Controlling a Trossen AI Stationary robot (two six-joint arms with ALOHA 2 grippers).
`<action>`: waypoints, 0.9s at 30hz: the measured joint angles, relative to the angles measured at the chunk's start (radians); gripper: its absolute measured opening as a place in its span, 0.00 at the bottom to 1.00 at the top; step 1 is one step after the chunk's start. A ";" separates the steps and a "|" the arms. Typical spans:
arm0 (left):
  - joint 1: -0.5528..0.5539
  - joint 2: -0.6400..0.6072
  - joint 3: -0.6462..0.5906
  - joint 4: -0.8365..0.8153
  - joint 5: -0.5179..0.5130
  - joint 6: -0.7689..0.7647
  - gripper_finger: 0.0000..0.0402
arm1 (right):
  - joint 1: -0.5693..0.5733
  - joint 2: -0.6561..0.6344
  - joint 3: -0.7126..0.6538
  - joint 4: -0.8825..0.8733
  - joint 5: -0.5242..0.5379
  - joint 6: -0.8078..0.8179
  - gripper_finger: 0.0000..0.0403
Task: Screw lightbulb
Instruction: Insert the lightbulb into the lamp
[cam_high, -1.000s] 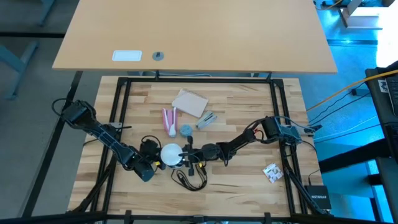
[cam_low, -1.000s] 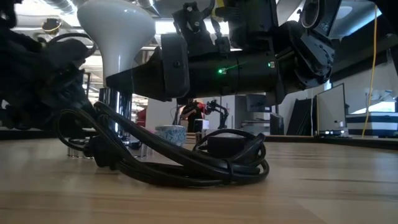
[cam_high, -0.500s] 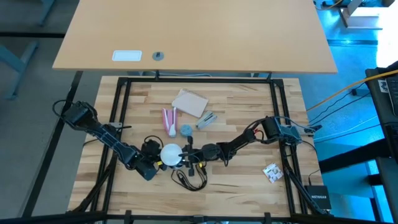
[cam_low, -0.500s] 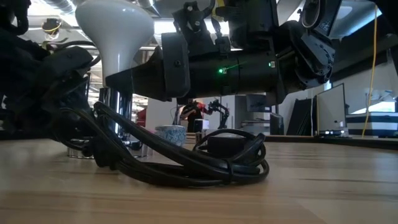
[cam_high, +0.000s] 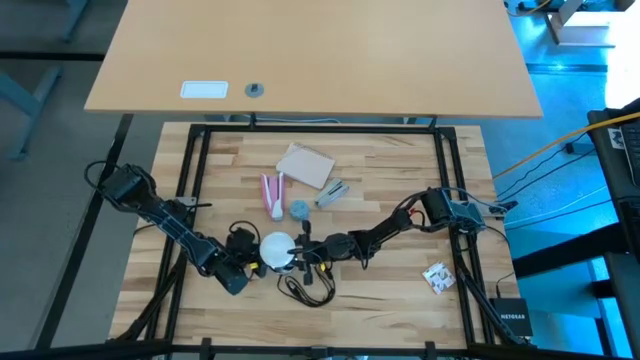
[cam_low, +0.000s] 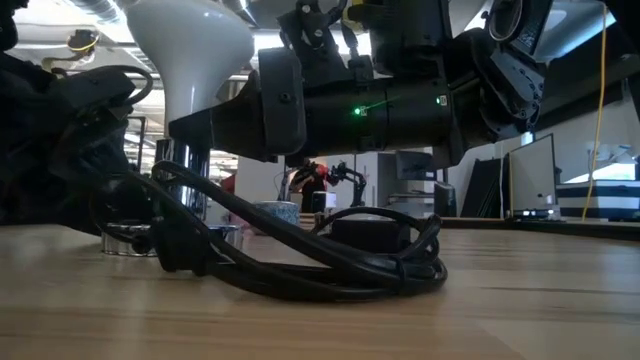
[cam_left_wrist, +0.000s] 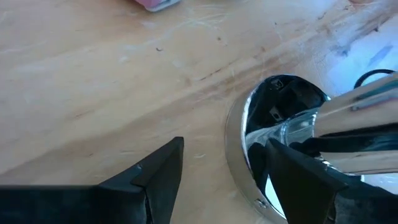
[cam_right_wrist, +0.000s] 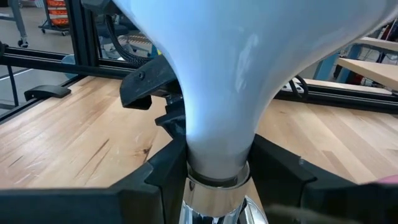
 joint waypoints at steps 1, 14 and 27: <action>0.000 0.000 0.000 0.011 0.000 0.004 0.55 | 0.000 0.000 0.000 0.000 0.002 0.000 0.41; -0.002 0.003 0.007 0.134 0.068 0.002 0.55 | -0.002 0.000 0.000 -0.003 0.074 -0.002 0.41; -0.004 0.003 0.009 0.136 0.054 -0.009 0.55 | -0.003 0.000 -0.002 0.040 0.022 -0.011 0.41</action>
